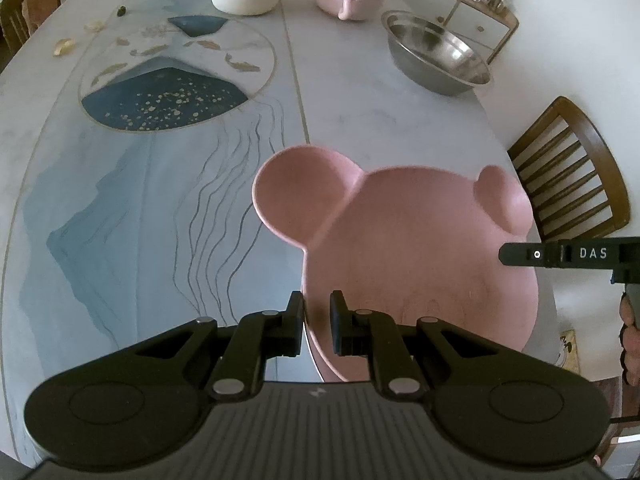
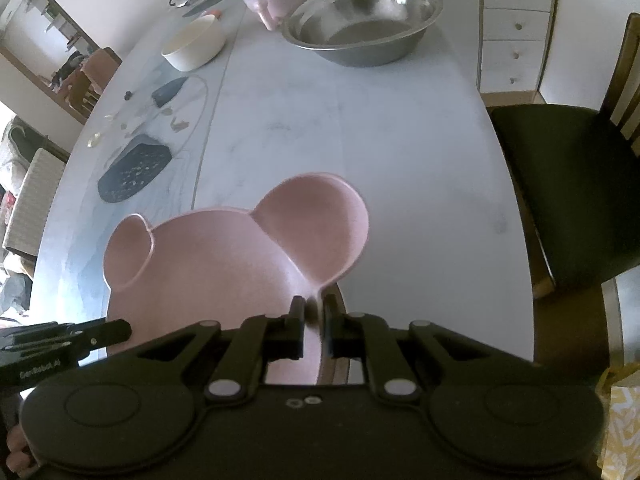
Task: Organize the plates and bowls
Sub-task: 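Lift the pink plate with both grippers and carry it over the white plates, then lower the pink plate onto the stacked white plates with both grippers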
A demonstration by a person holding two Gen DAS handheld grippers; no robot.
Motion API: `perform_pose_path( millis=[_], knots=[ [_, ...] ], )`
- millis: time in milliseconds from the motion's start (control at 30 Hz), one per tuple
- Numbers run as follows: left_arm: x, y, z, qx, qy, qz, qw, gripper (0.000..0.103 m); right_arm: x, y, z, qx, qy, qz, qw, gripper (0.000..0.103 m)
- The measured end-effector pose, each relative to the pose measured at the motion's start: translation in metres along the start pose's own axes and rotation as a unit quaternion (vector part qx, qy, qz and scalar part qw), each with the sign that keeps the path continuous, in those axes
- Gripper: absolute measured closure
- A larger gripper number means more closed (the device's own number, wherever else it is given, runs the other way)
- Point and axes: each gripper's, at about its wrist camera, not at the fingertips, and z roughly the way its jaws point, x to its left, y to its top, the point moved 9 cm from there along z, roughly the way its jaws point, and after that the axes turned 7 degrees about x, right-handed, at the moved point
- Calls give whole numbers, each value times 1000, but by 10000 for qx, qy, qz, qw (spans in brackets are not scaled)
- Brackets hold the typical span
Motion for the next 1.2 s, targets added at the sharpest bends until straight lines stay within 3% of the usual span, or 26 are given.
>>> perform_pose_path(
  millis=[433,533,600,733,967,1200],
  knots=[
    [3,2,-2,-45,-5,142,9999,90,2,-4,-2,-62,-152,38,9999,83],
    [4,3,-5,-80,-66,144,9998,90,2,-7,-7,-112,-231,-14,9997,77],
    [5,4,-8,-117,-95,169,9997,90,3,-8,-12,-160,-291,-76,9994,67],
    [6,5,-15,-197,-70,221,9995,90,8,-10,-21,-274,-352,-238,9987,65],
    [4,16,-34,-488,-56,327,9983,90,26,-6,-43,-587,-411,-552,9959,52],
    [-7,36,-59,-890,-76,486,9948,89,51,4,-67,-982,-387,-906,9903,49]
  ],
)
